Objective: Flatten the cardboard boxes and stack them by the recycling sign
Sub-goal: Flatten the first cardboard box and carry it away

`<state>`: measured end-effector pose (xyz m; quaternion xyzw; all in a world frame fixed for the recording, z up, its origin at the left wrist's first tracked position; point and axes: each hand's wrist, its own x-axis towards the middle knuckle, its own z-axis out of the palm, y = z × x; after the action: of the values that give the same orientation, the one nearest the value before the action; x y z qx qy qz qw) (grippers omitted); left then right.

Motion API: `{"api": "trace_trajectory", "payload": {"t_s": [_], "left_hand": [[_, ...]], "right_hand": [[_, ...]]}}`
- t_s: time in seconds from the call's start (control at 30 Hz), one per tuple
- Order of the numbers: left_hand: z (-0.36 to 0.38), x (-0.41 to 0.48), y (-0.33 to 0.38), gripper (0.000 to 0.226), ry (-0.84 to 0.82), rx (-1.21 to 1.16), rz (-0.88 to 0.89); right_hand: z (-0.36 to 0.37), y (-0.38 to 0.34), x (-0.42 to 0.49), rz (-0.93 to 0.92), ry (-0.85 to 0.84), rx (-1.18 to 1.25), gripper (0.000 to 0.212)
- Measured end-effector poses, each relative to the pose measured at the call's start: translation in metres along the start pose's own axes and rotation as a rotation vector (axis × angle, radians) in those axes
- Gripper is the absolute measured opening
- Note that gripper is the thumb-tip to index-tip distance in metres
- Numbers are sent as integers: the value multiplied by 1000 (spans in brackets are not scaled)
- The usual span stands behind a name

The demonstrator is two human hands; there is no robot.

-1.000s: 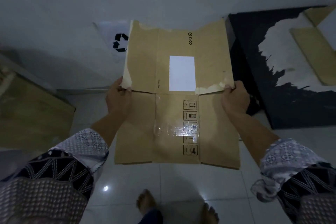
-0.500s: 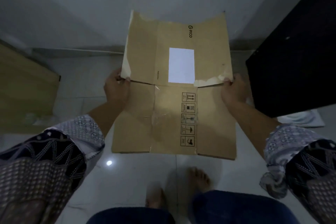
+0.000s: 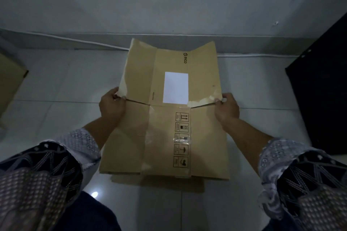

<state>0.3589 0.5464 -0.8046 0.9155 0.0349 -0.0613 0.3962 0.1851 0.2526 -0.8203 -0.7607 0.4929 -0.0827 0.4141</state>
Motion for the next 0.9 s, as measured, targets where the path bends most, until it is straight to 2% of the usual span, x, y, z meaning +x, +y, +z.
{"api": "trace_trajectory", "payload": {"t_s": [0.1, 0.17, 0.23, 0.3, 0.37, 0.47, 0.53, 0.6, 0.73, 0.9], "left_hand": [[13, 7, -9, 47, -24, 33, -38], [17, 9, -13, 54, -113, 61, -121], [15, 10, -24, 74, -302, 191, -192], [10, 12, -46, 100, -516, 305, -246], [5, 13, -61, 108, -590, 351, -281], [8, 17, -67, 85, -407, 448, -117], [9, 20, -64, 70, -292, 425, -37], [10, 20, -65, 73, -341, 436, -74], [9, 10, -71, 100, -575, 573, -256], [13, 9, -68, 105, -582, 676, -256]], "right_hand": [[14, 5, 1, 41, -170, -38, 39], [17, 10, -3, 72, -328, -146, 61], [18, 20, -7, 106, -472, -285, 91], [22, 31, -10, 132, -562, -373, 106], [28, 40, -9, 132, -587, -438, 109], [39, 42, -9, 120, -537, -437, 107], [45, 41, -8, 105, -472, -417, 105], [48, 39, -6, 126, -457, -455, 101], [48, 39, -5, 152, -505, -553, 95], [50, 36, -9, 209, -558, -538, 105]]}}
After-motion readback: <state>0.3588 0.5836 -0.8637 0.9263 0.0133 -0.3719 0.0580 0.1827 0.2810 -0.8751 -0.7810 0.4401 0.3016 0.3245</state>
